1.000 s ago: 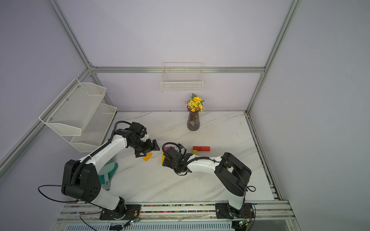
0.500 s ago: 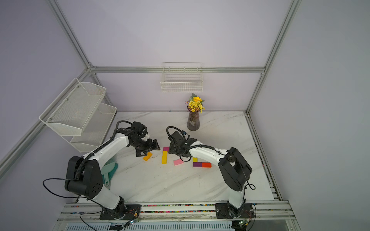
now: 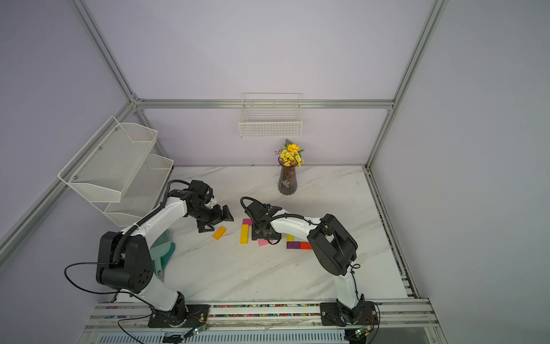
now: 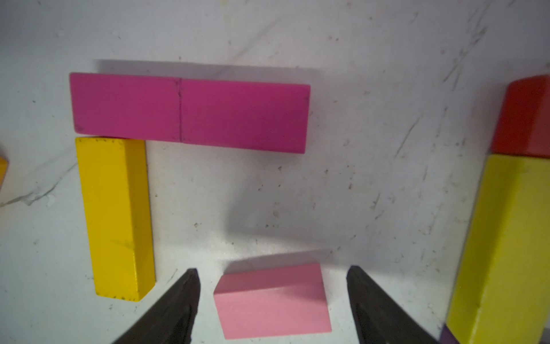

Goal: Assemble the letter c with building blocks
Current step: Assemble the building block at the center of the board.

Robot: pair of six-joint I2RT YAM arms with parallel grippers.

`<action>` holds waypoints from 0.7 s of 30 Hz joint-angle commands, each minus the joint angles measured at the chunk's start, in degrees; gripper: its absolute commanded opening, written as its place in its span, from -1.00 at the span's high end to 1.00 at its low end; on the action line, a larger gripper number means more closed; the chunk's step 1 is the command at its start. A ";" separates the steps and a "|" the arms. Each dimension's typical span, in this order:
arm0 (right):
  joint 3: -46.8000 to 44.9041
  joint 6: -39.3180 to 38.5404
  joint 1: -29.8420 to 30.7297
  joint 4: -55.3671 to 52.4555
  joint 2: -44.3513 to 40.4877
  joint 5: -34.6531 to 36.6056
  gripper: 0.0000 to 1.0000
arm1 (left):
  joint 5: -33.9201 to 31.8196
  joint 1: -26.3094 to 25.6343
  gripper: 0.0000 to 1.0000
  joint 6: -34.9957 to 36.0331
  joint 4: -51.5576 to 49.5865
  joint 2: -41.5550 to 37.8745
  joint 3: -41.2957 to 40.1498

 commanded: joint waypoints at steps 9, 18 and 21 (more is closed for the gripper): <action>2.18 -2.10 1.53 -3.29 3.84 1.66 -0.59 | 2.04 1.30 -1.00 2.38 0.34 0.99 1.48; 1.38 -1.59 1.99 -4.98 2.78 2.08 -0.53 | 2.67 1.91 -1.00 2.64 0.34 1.53 1.97; 0.73 -1.57 2.61 -5.52 1.63 2.44 -0.53 | 2.85 1.95 -1.00 2.64 0.50 1.66 1.92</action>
